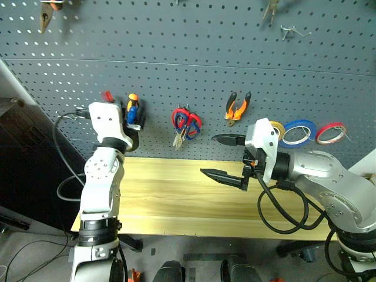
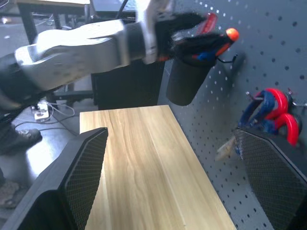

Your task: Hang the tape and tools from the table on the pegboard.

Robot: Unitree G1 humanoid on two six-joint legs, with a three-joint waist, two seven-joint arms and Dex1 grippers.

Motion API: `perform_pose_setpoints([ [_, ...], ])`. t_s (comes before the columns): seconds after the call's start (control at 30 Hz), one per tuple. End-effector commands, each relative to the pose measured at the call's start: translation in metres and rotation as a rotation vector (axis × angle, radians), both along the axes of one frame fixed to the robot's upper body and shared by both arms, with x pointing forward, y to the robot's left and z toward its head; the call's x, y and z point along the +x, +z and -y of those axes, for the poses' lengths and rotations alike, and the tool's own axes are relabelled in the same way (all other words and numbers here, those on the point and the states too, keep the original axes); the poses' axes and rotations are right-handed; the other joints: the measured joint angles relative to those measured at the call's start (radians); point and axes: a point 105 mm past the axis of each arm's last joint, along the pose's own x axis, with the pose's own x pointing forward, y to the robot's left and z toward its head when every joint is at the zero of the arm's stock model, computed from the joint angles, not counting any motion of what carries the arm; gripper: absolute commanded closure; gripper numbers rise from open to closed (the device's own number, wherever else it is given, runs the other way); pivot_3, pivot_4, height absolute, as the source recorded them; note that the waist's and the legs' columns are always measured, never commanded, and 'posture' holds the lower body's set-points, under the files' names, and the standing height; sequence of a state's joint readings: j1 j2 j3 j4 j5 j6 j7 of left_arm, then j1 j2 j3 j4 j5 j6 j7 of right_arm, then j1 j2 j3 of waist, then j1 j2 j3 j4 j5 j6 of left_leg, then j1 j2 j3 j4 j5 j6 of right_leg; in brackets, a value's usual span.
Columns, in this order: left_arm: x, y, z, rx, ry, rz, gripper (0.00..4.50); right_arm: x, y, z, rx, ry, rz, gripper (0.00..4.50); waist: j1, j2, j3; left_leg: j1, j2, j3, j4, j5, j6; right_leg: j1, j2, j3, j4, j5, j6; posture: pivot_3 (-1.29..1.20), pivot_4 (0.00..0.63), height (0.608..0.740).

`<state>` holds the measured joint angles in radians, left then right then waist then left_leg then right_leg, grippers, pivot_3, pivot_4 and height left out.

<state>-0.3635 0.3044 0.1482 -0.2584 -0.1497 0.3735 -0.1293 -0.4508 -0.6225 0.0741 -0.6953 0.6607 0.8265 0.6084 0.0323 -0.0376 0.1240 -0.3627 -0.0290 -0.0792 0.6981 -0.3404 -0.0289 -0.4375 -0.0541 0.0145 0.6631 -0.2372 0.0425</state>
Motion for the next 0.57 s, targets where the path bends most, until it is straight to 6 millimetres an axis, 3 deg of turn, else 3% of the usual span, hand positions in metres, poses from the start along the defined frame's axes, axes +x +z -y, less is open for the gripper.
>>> perform_pose_setpoints([
  [0.03, -0.014, 0.000, 0.019, 0.030, -0.069, -0.032, 0.55, 0.006, 0.001, 0.020, 0.044, -0.141, 0.024, 0.00, 0.004, 0.000, -0.004, 0.000, 0.000, 0.000, 0.000, 0.000, 0.000, 0.000, 0.000, 0.000, 0.000, 0.000, 0.000, 0.12, 0.074, 0.740],
  [0.13, -0.023, -0.022, 0.030, 0.093, -0.134, -0.104, 0.55, 0.015, -0.014, 0.038, 0.081, -0.291, 0.030, 0.00, 0.008, 0.002, -0.012, 0.004, 0.000, 0.001, 0.000, 0.000, 0.000, 0.004, 0.001, 0.001, 0.000, 0.000, 0.000, 0.11, 0.070, 0.740],
  [0.3, -0.028, -0.069, 0.030, 0.109, -0.180, -0.244, 0.55, 0.036, -0.054, 0.074, 0.179, -0.638, 0.056, 0.00, 0.008, 0.007, -0.019, 0.018, -0.001, 0.002, -0.003, -0.001, 0.001, 0.018, 0.003, 0.002, -0.002, 0.000, 0.000, 0.09, 0.054, 0.740],
  [0.37, -0.029, -0.083, 0.030, 0.088, -0.186, -0.289, 0.55, 0.044, -0.066, 0.096, 0.232, -0.823, 0.077, 0.00, 0.007, 0.011, -0.023, 0.020, -0.004, 0.003, -0.002, -0.002, 0.004, 0.019, 0.004, 0.003, -0.001, 0.000, 0.000, 0.08, 0.040, 0.740],
  [0.47, -0.027, -0.108, 0.025, 0.080, -0.164, -0.346, 0.55, 0.039, -0.105, 0.116, 0.183, -0.943, 0.055, 0.00, 0.005, 0.018, -0.041, 0.022, -0.006, 0.002, -0.002, -0.002, 0.004, 0.020, 0.004, 0.003, 0.000, 0.000, 0.000, 0.08, 0.029, 0.740],
  [0.57, -0.025, -0.131, 0.015, 0.087, -0.121, -0.384, 0.55, 0.031, -0.141, 0.138, 0.128, -1.061, 0.027, 0.00, 0.005, 0.022, -0.047, 0.035, -0.006, 0.002, -0.006, -0.002, 0.005, 0.034, 0.004, 0.003, -0.003, -0.001, 0.000, 0.07, 0.006, 0.740],
])
